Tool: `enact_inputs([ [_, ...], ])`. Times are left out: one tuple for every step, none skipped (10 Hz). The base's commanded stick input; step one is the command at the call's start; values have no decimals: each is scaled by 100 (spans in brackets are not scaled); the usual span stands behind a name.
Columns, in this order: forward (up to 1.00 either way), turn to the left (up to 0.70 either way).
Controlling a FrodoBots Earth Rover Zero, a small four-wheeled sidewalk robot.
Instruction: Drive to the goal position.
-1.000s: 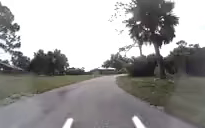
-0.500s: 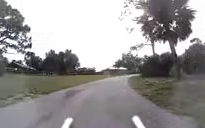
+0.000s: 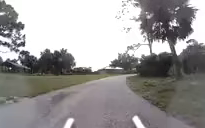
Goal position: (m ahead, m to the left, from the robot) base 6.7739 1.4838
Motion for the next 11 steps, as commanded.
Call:
enact_inputs([
  [69, 3],
  [69, 3],
  [69, 3],
  [69, 5],
  [69, 34],
  [69, 34],
  [69, 34],
  [69, 34],
  [69, 20],
  [69, 4],
  [69, 3],
])
